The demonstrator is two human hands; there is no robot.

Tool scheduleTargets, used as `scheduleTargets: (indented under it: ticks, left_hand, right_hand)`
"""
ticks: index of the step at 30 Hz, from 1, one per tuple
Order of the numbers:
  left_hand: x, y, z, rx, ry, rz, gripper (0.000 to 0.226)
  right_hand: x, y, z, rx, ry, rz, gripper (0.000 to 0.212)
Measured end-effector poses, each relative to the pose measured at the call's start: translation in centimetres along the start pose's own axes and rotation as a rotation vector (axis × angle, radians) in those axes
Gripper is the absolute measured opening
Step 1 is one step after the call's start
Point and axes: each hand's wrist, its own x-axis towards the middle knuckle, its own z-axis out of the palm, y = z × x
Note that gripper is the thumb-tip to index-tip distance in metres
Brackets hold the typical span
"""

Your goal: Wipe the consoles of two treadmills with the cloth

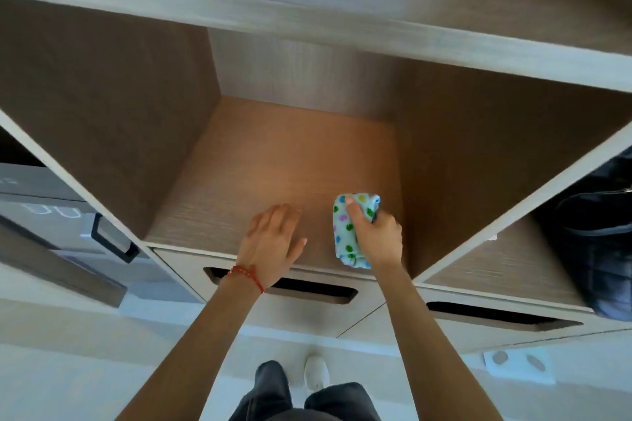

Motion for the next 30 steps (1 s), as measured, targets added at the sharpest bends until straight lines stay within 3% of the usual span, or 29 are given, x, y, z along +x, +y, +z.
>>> scheduleTargets:
  ticks: [6, 13, 18, 26, 30]
  left_hand:
    - [1.4, -0.6, 1.2, -0.009, -0.038, -0.039, 0.053]
    - [1.3, -1.0, 2.6, -0.023, -0.076, -0.081, 0.054]
    - [1.0, -1.1, 3.1, -0.041, -0.067, -0.083, 0.052]
    - [1.2, -0.7, 2.5, 0.001, -0.073, -0.071, 0.053]
    - [1.2, -0.8, 2.3, 0.016, -0.087, -0.053, 0.054]
  right_hand:
    - [2.3, 0.0, 0.9, -0.153, -0.021, 0.016, 0.063]
    - [2.4, 0.1, 1.8, -0.342, 0.096, -0.037, 0.058]
    - [3.1, 0.0, 2.2, -0.300, 0.128, -0.118, 0.052]
    - [3.8, 0.1, 1.3, -0.345, 0.060, -0.032, 0.061]
    - [2.9, 0.3, 0.8, -0.277, 0.064, -0.074, 0.053]
